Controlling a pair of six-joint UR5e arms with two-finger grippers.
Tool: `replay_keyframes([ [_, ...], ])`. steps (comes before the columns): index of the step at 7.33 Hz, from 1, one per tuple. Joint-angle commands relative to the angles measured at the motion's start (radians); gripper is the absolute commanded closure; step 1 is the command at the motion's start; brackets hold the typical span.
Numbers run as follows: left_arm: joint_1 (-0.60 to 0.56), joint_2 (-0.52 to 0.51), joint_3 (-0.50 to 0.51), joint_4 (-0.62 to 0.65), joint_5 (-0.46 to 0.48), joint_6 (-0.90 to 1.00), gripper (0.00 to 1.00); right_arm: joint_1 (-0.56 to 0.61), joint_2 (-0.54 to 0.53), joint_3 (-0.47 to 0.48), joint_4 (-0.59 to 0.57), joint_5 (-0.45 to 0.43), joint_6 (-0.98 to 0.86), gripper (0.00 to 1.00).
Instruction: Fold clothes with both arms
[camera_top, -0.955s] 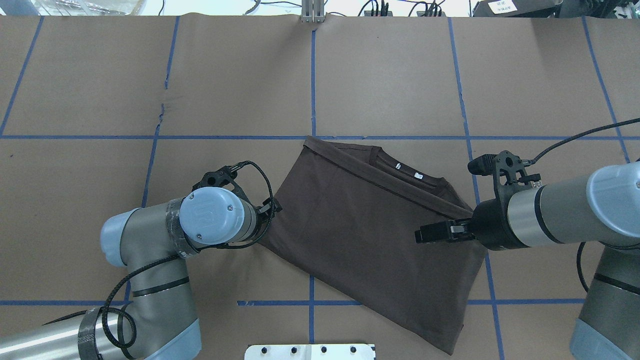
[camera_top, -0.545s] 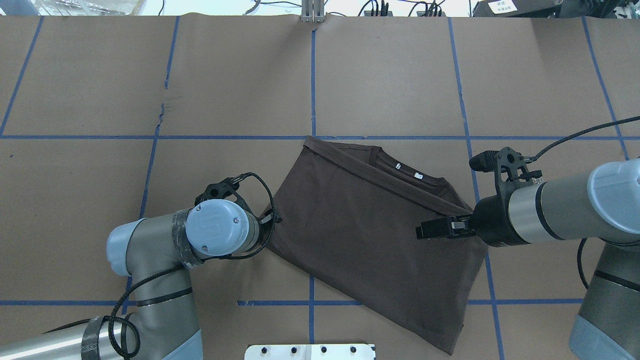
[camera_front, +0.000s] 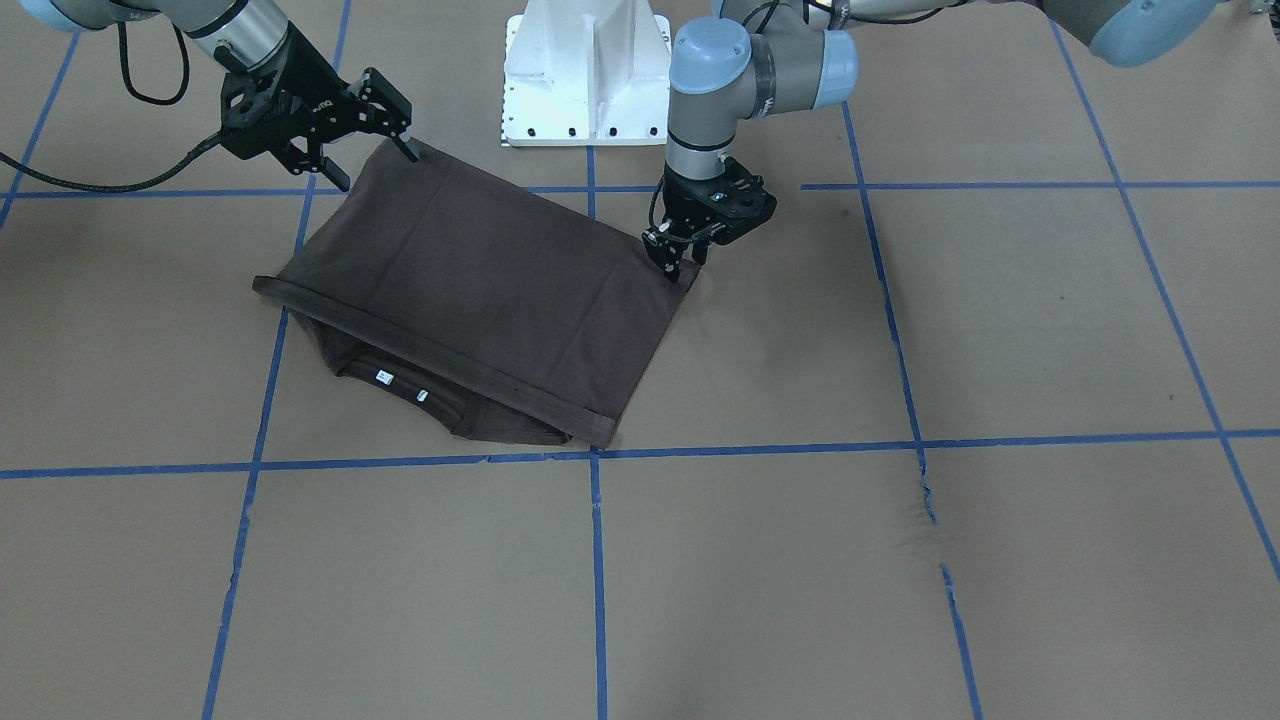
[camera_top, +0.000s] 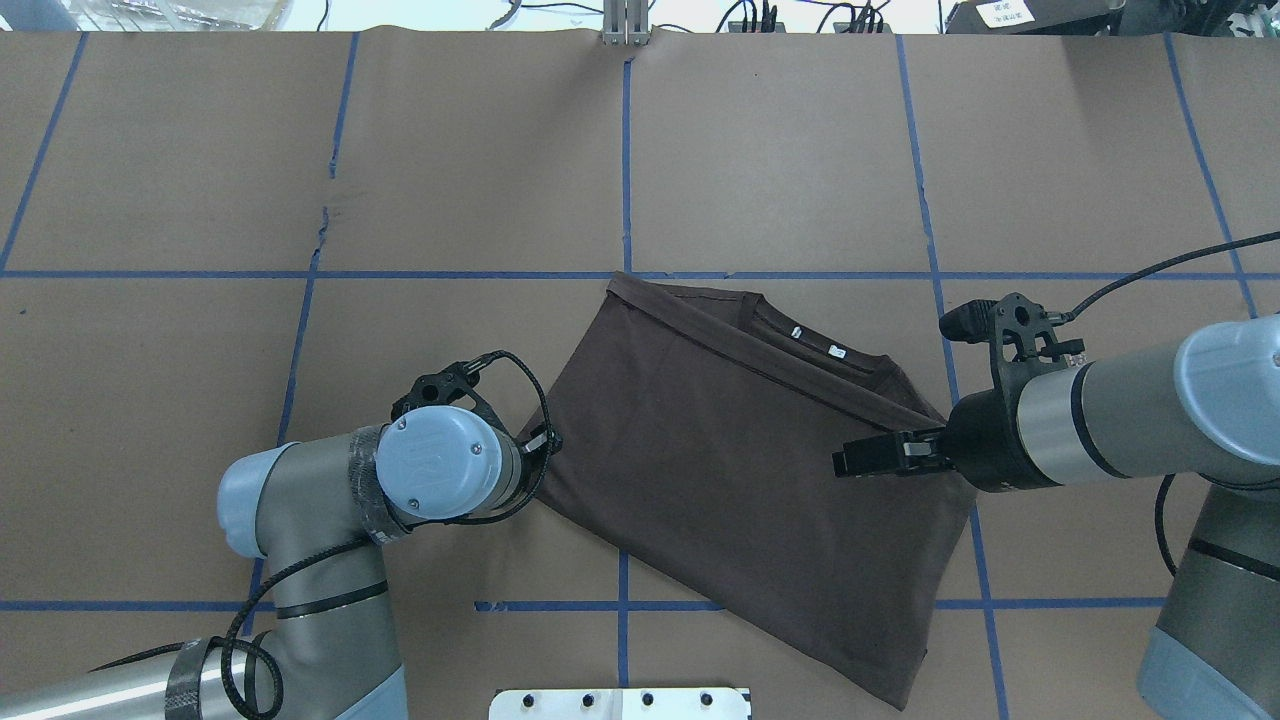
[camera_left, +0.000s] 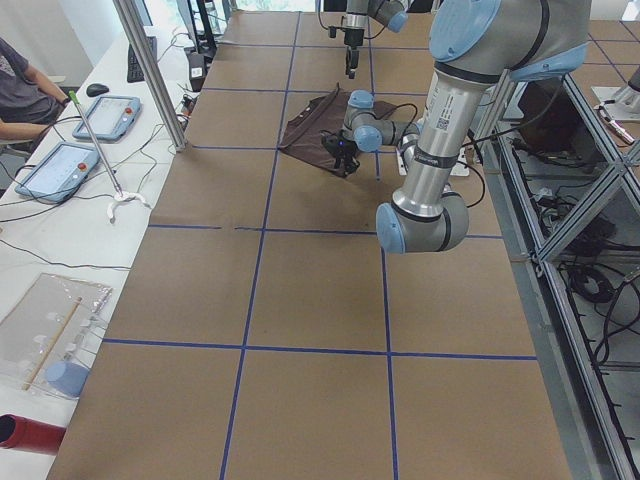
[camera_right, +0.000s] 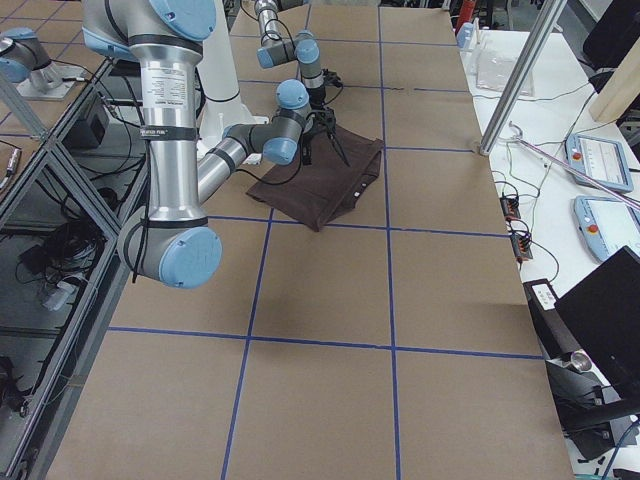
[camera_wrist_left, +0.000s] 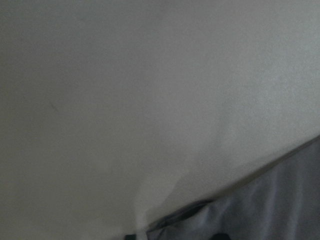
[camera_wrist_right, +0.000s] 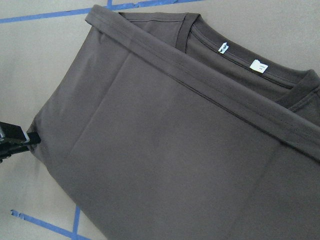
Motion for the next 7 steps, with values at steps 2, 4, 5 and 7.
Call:
replay_keyframes([
  [2, -0.010, -0.003, -0.004, 0.003, 0.003, 0.001, 1.00, 0.002, 0.000, -0.002, 0.000, 0.000, 0.001, 0.00],
  [4, -0.070, -0.001, 0.002, 0.009, 0.004, 0.019, 1.00, 0.004, -0.002, -0.002, 0.000, 0.002, 0.001, 0.00],
  [5, -0.115, -0.006, 0.031, 0.008, 0.004, 0.065, 1.00, 0.004, -0.002, -0.002, 0.000, 0.002, 0.001, 0.00],
  [7, -0.247, -0.047, 0.121, -0.053, 0.006, 0.194, 1.00, 0.004, -0.003, -0.002, 0.000, 0.002, 0.001, 0.00],
])
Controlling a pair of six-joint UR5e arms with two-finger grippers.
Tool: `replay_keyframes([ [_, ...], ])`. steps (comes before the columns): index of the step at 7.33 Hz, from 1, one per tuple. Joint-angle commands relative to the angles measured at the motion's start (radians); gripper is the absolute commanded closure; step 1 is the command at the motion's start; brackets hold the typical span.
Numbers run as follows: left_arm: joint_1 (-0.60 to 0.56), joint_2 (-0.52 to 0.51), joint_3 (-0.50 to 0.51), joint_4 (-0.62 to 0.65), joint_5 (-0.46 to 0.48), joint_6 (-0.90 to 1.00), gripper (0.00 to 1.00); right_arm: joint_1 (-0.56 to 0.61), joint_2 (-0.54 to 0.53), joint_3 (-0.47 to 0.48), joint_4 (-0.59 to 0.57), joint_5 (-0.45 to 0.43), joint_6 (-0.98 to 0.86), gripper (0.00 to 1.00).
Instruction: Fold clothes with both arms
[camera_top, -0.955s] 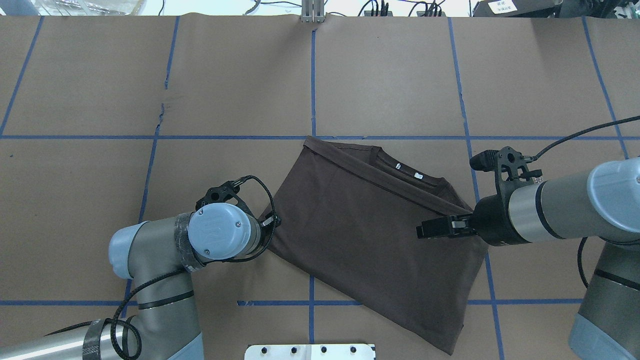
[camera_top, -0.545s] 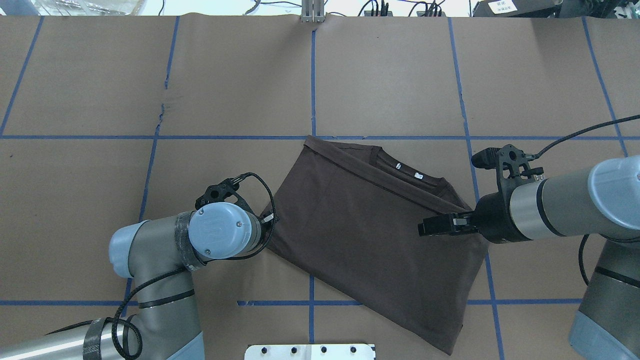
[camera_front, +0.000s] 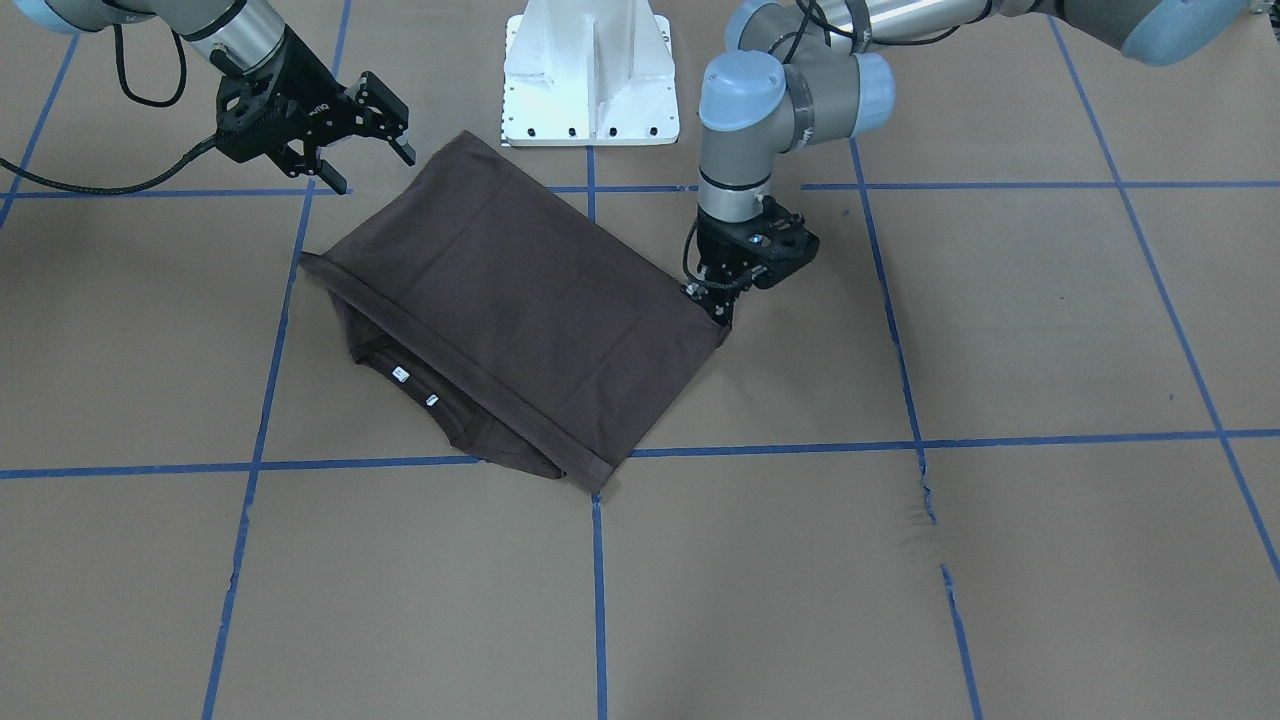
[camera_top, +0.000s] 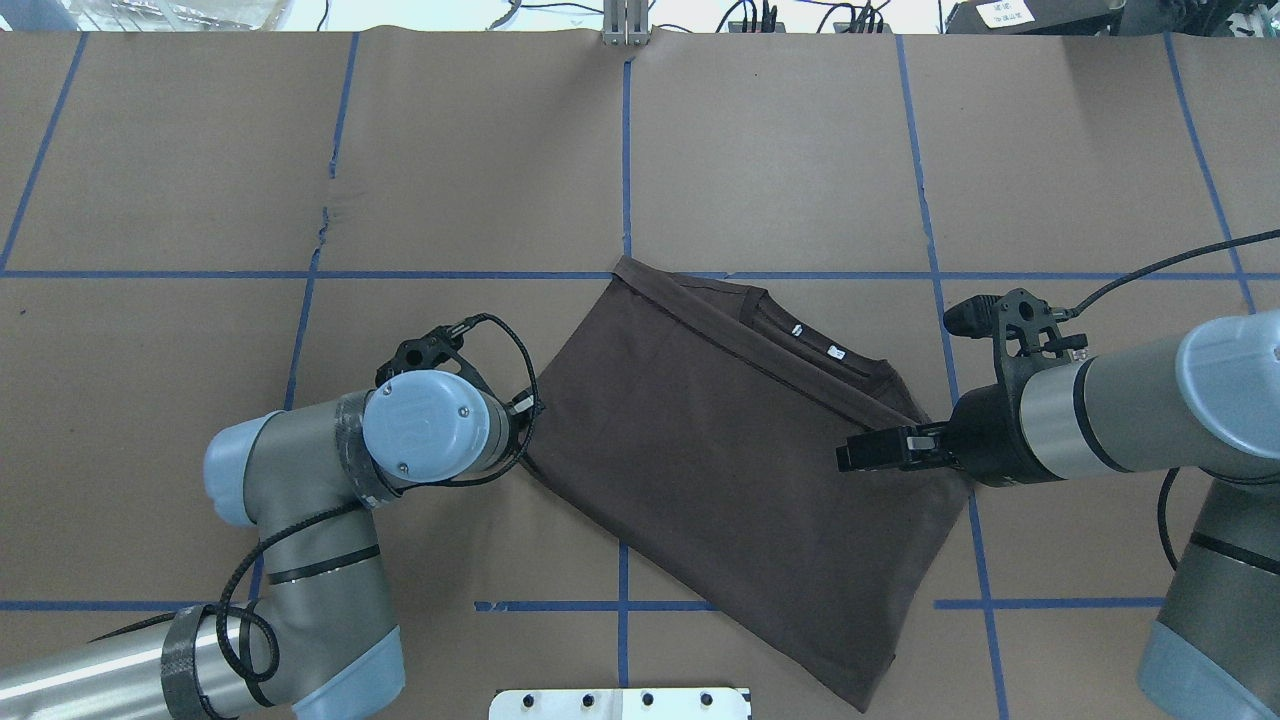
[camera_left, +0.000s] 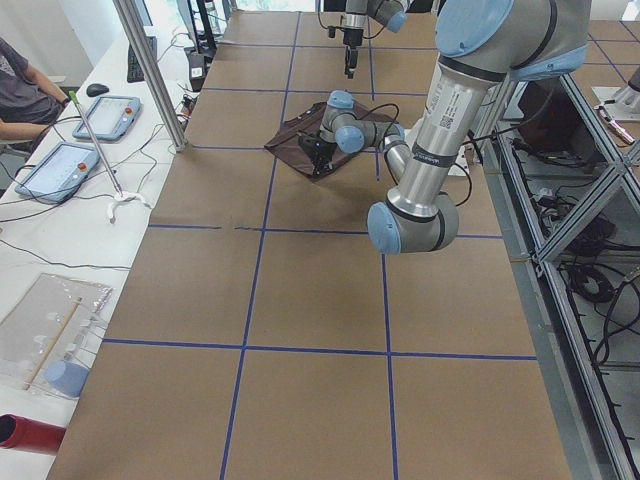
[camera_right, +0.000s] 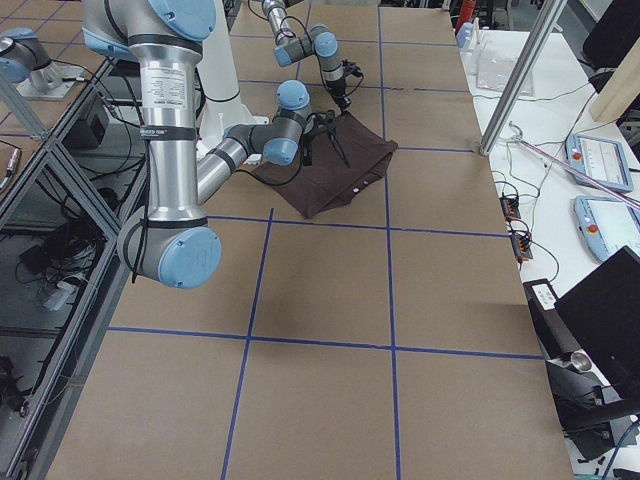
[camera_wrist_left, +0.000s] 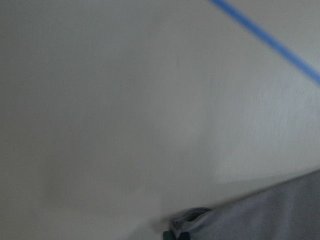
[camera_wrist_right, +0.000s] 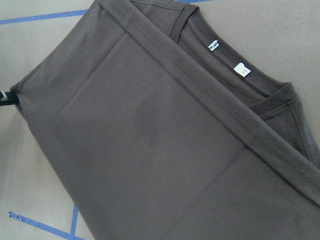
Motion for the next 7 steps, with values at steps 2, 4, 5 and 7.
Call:
replay_keyframes([
  [2, -0.203, -0.164, 0.307, -0.205, 0.001, 0.248, 1.00, 0.000, 0.002, -0.008, 0.002, -0.005, 0.000, 0.00],
  [4, -0.235, -0.331, 0.646, -0.493, 0.004, 0.354, 1.00, 0.000, 0.000, -0.008, 0.003, -0.002, 0.000, 0.00],
  [5, -0.234, -0.394, 0.754, -0.574, 0.042, 0.364, 1.00, 0.000, 0.000, -0.008, 0.003, -0.003, 0.000, 0.00],
  [7, -0.234, -0.424, 0.854, -0.686, 0.072, 0.403, 1.00, -0.001, 0.002, -0.009, 0.003, -0.003, 0.000, 0.00],
])
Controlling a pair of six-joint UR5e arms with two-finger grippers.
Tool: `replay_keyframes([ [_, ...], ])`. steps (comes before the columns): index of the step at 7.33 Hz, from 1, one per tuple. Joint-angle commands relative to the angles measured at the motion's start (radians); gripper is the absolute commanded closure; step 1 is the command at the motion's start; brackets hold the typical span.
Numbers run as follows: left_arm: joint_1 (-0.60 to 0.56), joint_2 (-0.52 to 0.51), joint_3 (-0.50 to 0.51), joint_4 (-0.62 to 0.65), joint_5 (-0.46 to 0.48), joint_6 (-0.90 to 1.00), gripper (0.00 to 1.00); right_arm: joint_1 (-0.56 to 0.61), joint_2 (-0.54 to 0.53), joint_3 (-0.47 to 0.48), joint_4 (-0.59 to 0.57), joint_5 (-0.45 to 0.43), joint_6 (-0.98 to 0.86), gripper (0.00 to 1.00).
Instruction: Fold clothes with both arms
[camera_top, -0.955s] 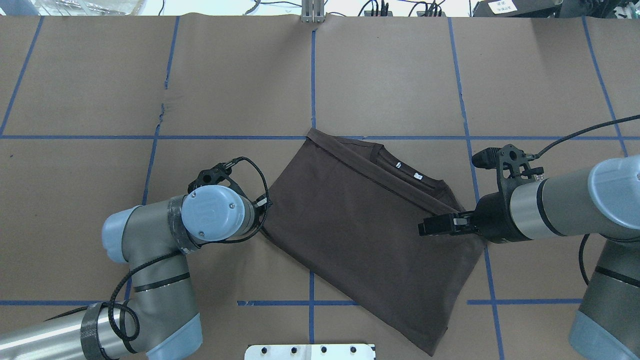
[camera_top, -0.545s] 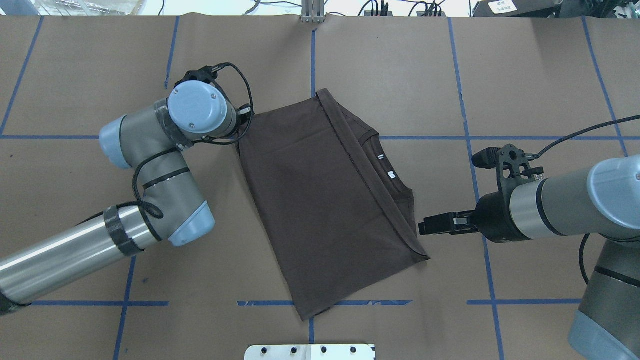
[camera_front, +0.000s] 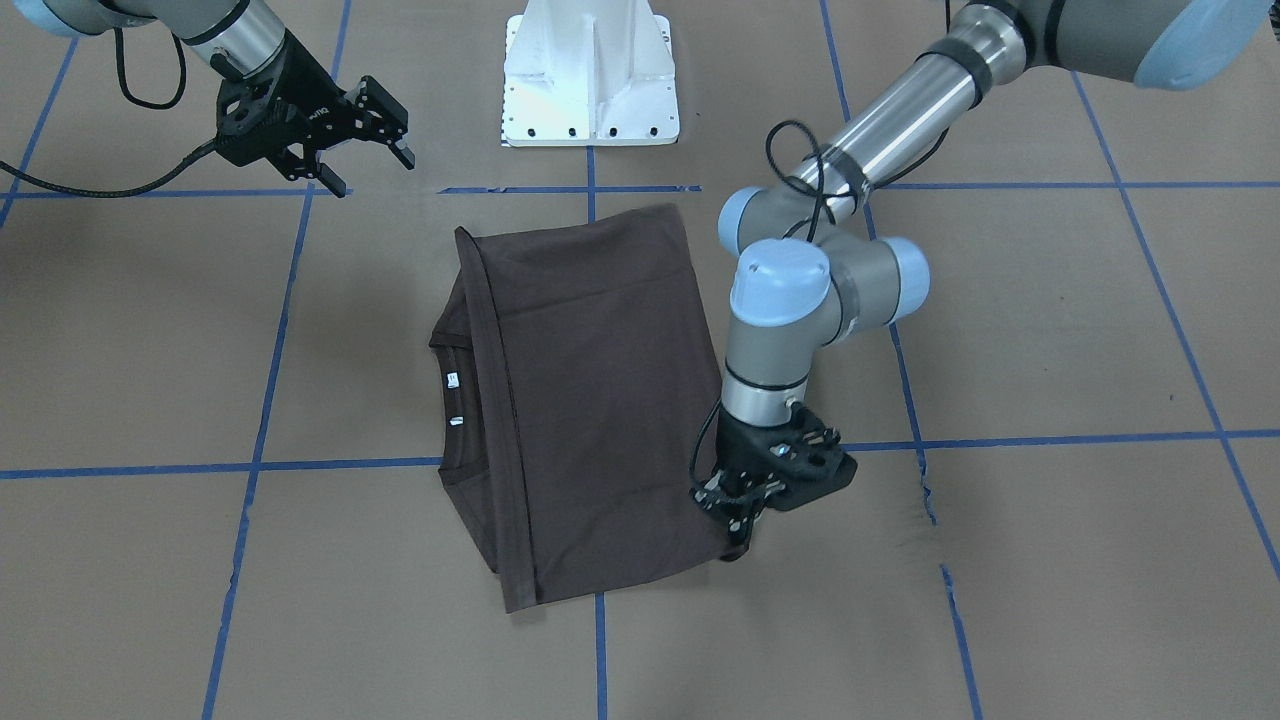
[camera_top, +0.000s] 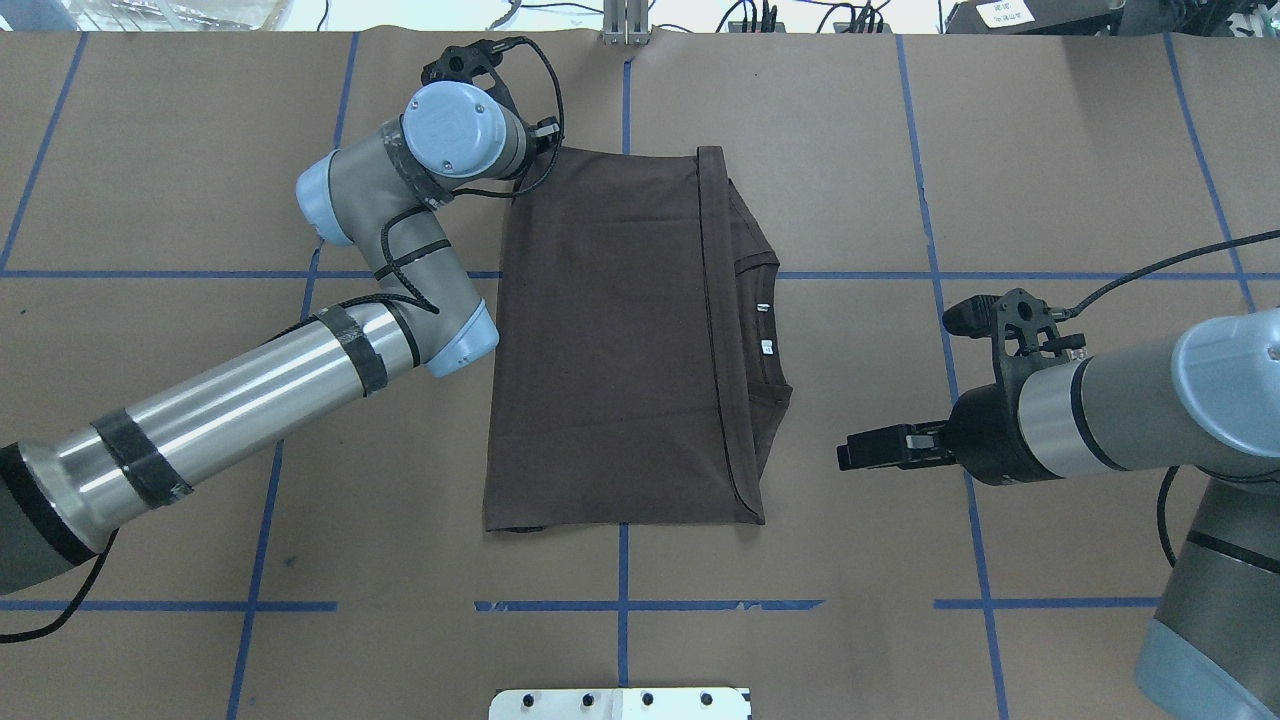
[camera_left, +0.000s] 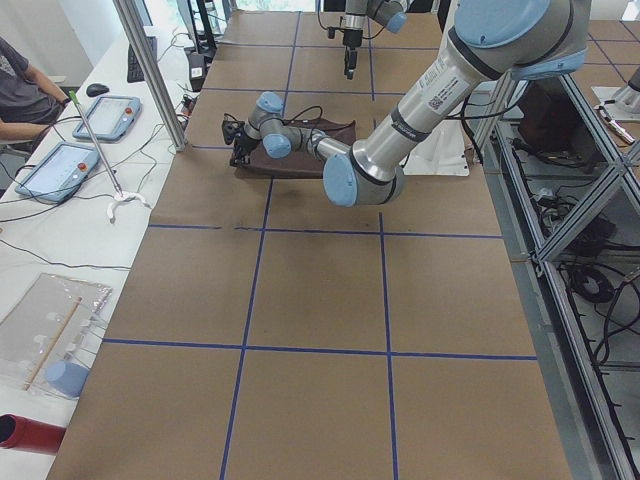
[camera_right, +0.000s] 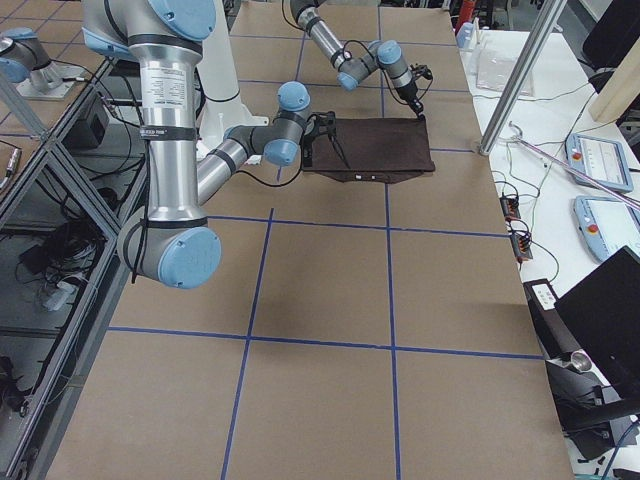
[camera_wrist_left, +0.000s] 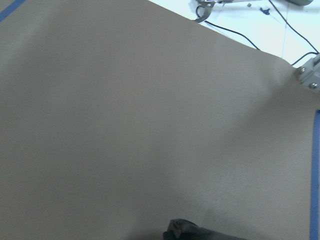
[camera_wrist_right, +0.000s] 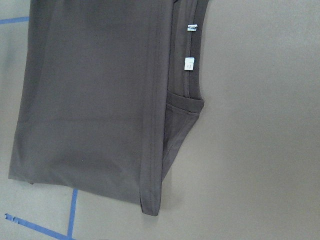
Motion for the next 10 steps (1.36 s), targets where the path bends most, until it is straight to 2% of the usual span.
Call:
replay_keyframes([
  [1, -0.002, -0.022, 0.098, -0.110, 0.023, 0.050, 1.00, -0.003, 0.001, -0.002, 0.000, -0.004, 0.000, 0.00],
  [2, -0.002, -0.022, 0.098, -0.112, 0.028, 0.050, 0.44, -0.003, 0.005, -0.005, 0.000, -0.005, 0.000, 0.00],
  [3, -0.008, -0.022, 0.095, -0.112, 0.028, 0.051, 0.00, -0.001, 0.033, -0.023, -0.009, -0.007, 0.000, 0.00],
  [5, -0.070, -0.014, 0.068, -0.089, -0.006, 0.136, 0.00, 0.005, 0.059, -0.082, -0.015, -0.014, -0.002, 0.00],
  [6, -0.090, 0.047, -0.059, 0.025, -0.126, 0.151, 0.00, 0.002, 0.106, -0.114, -0.076, -0.030, -0.002, 0.00],
  [7, -0.091, 0.136, -0.259, 0.173, -0.159, 0.153, 0.00, -0.006, 0.207, -0.128, -0.236, -0.048, -0.017, 0.00],
  [8, -0.091, 0.220, -0.428, 0.249, -0.164, 0.153, 0.00, -0.036, 0.334, -0.183, -0.406, -0.101, -0.021, 0.00],
  [9, -0.085, 0.282, -0.595, 0.381, -0.167, 0.154, 0.00, -0.073, 0.423, -0.245, -0.478, -0.155, -0.021, 0.00],
  [10, -0.061, 0.325, -0.747, 0.517, -0.216, 0.153, 0.00, -0.087, 0.471, -0.313, -0.492, -0.177, -0.021, 0.00],
])
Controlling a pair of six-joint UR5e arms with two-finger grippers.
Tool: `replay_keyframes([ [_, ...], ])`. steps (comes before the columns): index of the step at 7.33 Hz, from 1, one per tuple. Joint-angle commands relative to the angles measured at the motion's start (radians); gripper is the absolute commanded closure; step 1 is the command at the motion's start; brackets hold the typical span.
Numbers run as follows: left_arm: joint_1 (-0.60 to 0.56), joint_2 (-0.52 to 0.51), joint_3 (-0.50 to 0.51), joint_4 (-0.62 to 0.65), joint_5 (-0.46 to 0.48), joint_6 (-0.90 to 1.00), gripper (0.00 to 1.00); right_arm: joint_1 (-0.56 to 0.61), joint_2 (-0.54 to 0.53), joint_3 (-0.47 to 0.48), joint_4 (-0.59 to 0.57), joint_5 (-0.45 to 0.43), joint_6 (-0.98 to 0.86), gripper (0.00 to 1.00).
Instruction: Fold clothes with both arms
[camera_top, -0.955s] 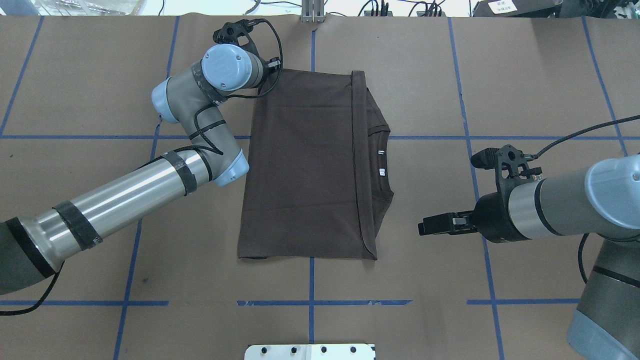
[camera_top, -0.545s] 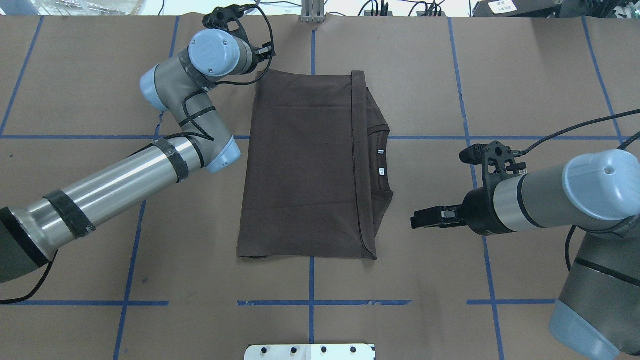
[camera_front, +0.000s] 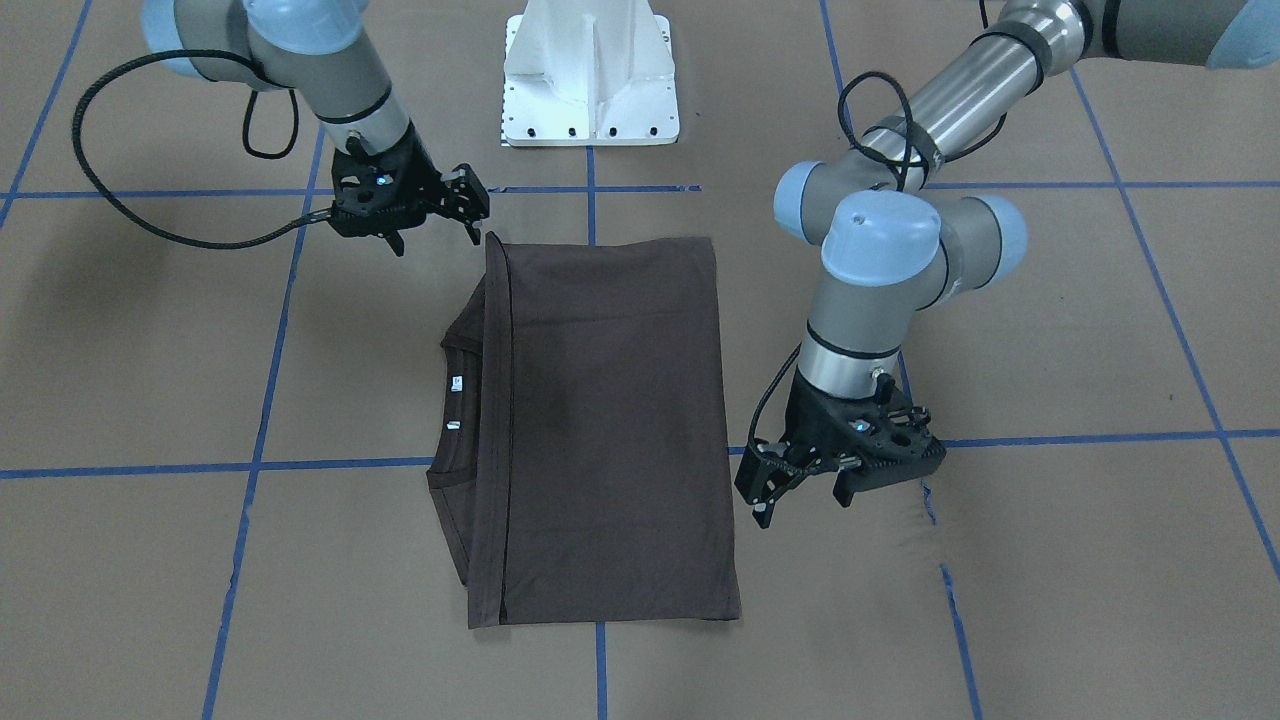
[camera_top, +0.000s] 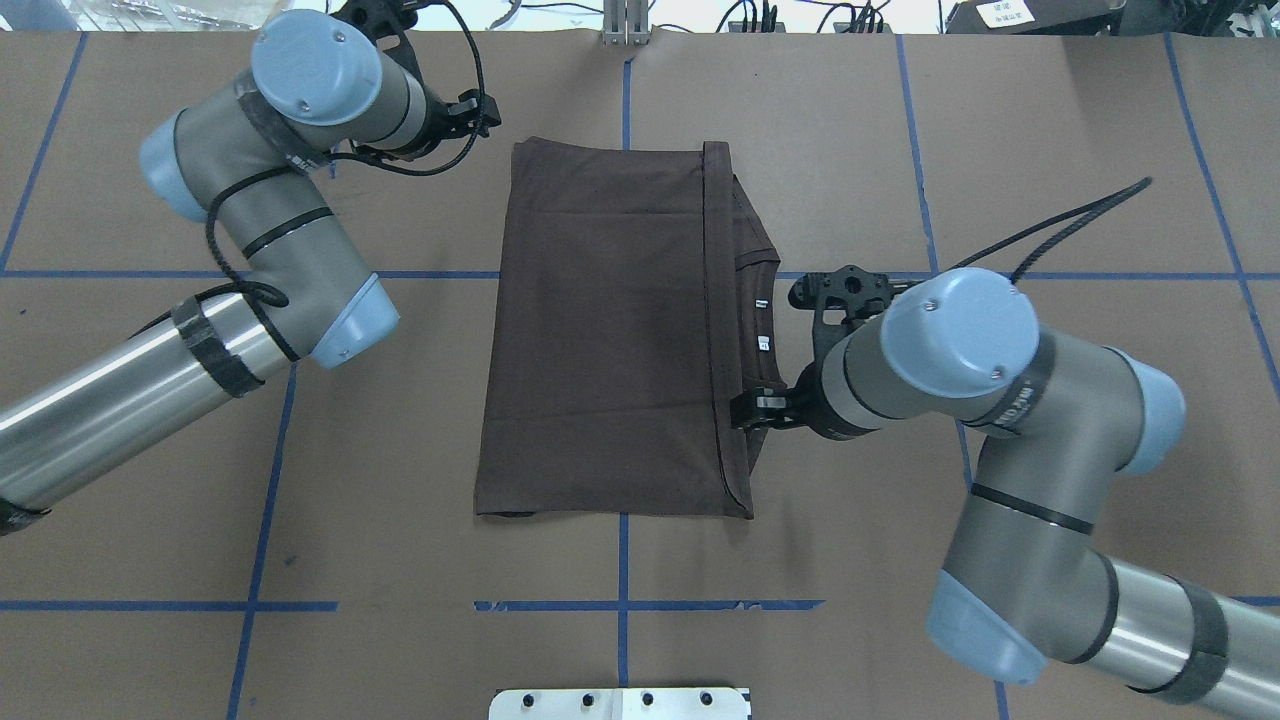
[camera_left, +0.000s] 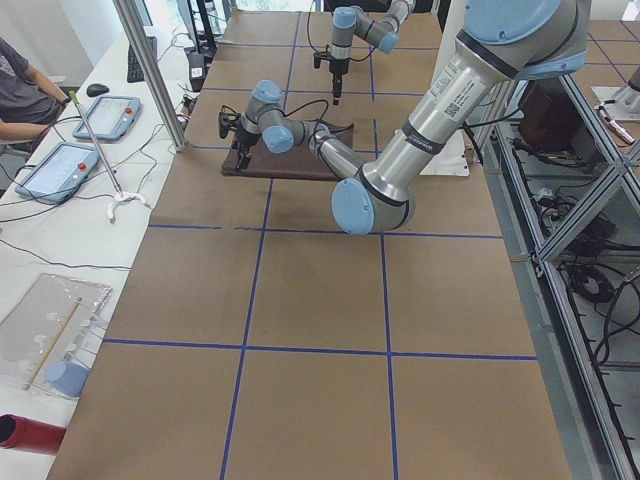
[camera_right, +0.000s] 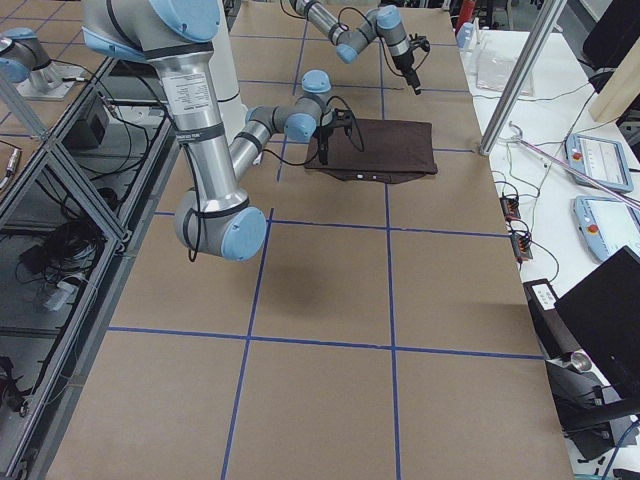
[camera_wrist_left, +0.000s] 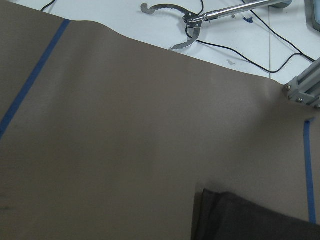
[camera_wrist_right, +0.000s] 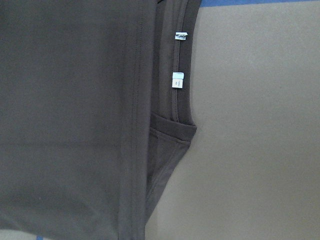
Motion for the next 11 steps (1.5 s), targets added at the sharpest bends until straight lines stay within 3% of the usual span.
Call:
replay_keyframes([
  [1, 0.041, 0.108, -0.321, 0.219, -0.086, -0.002, 0.00, -0.032, 0.144, -0.169, -0.064, -0.047, 0.000, 0.00],
  [2, 0.074, 0.141, -0.388, 0.232, -0.097, -0.011, 0.00, -0.038, 0.172, -0.234, -0.065, -0.045, 0.000, 0.00],
  [6, 0.080, 0.149, -0.390, 0.231, -0.100, -0.017, 0.00, -0.072, 0.175, -0.227, -0.191, -0.019, 0.000, 0.00],
  [11, 0.080, 0.150, -0.382, 0.223, -0.098, -0.029, 0.00, -0.104, 0.173, -0.224, -0.249, -0.016, -0.001, 0.00],
])
